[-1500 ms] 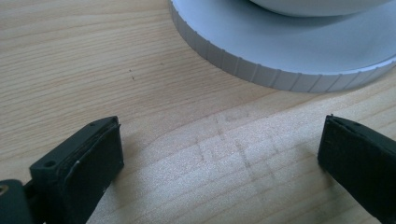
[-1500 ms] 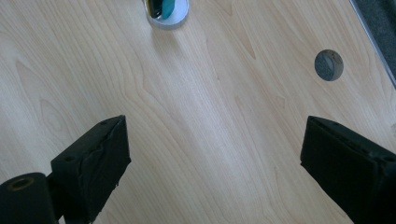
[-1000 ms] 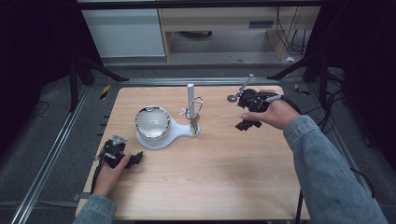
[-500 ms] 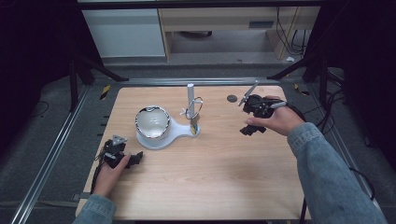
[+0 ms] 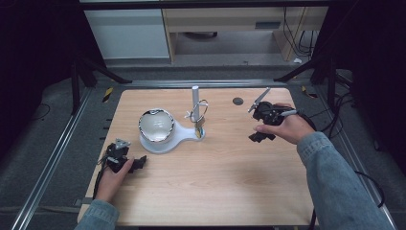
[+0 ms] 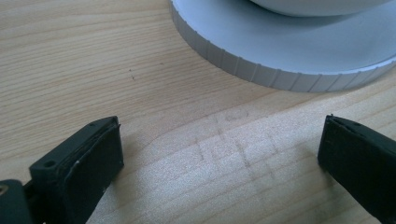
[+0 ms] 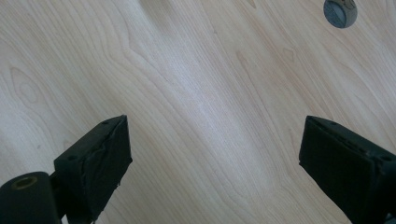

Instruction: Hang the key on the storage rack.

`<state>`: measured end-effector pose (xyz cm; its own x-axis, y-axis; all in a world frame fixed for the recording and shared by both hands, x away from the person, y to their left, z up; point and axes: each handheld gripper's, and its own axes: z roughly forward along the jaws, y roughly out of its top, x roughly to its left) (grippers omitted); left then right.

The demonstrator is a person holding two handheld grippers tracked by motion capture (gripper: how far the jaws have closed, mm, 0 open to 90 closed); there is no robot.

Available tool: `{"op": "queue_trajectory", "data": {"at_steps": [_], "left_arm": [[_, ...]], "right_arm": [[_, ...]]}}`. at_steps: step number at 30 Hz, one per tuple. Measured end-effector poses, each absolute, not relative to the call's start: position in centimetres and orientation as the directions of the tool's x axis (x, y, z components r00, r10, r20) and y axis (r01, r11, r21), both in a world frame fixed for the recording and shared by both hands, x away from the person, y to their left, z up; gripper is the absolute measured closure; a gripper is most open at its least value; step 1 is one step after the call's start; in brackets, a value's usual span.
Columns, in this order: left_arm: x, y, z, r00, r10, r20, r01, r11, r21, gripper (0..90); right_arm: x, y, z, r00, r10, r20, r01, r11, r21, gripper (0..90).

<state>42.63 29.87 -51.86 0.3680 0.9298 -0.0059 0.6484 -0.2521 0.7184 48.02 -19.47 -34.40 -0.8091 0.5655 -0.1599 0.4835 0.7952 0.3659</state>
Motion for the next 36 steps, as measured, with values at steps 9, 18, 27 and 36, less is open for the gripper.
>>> {"op": "queue_trajectory", "data": {"at_steps": [9,18,27,36], "left_arm": [[42.6,29.9,-51.9,0.368,0.93,-0.006,0.649,-0.252,0.718,0.0],[42.6,29.9,-51.9,0.367,0.93,-0.007,0.649,-0.251,0.719,0.0],[42.6,29.8,-51.9,0.366,0.93,-0.007,0.649,-0.25,0.719,0.0],[42.5,29.9,-51.9,0.368,0.93,-0.005,0.65,-0.253,0.717,0.0]], "right_arm": [[47.6,-20.7,-36.1,-0.782,0.605,-0.153,0.516,0.765,0.385,7.4],[47.2,-22.0,-38.3,-0.767,0.629,-0.128,0.544,0.742,0.391,7.3],[46.7,-23.6,-41.0,-0.742,0.663,-0.103,0.575,0.707,0.412,8.3],[47.0,-25.5,-44.4,-0.687,0.723,-0.074,0.613,0.631,0.476,7.8]]}}
